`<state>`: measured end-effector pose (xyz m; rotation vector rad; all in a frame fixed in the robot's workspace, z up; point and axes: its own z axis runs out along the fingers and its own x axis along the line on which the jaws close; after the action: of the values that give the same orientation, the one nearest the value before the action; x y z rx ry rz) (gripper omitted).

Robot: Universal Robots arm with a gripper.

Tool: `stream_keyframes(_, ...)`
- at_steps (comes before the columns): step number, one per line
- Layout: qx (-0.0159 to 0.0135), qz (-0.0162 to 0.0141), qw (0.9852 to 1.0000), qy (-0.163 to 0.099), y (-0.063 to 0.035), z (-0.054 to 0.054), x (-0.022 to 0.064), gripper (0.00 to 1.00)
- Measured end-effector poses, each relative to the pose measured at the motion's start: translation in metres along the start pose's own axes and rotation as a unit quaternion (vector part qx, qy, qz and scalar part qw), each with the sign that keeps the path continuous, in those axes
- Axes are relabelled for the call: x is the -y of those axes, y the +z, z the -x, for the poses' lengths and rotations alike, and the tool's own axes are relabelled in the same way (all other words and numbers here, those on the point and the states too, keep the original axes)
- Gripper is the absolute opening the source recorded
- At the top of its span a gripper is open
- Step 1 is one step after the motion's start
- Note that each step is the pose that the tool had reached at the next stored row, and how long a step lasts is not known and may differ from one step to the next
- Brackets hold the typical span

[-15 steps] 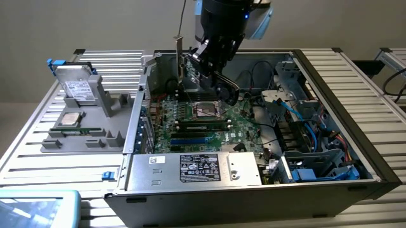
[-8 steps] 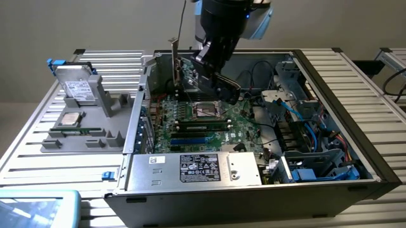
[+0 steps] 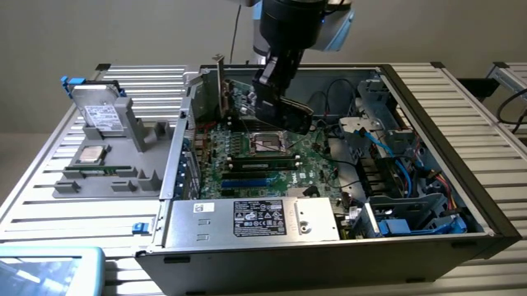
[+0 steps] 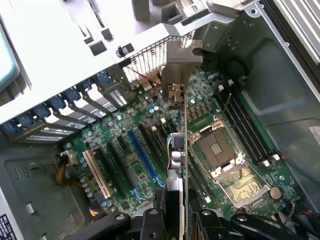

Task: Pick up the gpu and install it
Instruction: 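Insert the gpu into the slot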

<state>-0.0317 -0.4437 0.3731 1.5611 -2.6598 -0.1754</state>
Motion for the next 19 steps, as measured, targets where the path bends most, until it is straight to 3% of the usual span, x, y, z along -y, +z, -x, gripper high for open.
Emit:
stream_keyframes(3,-0.0029,-0.0006,0.9996,-0.027,0.0004,0.0,0.0001,0.28)
stream_keyframes(8,-0.0051,-0.0066,0.9974,-0.072,0.0015,0.0,0.0002,0.28)
stream_keyframes(12,-0.0077,-0.0095,0.994,-0.109,0.0023,-0.0001,0.0003,0.28)
stream_keyframes(15,-0.0093,-0.0126,0.9907,-0.135,0.0027,0.0,0.0003,0.28)
stream_keyframes(17,-0.0099,-0.0175,0.9887,-0.149,0.0028,0.0,0.0003,0.28)
stream_keyframes(19,-0.0099,-0.0262,0.9871,-0.158,0.003,0.0,0.0004,0.28)
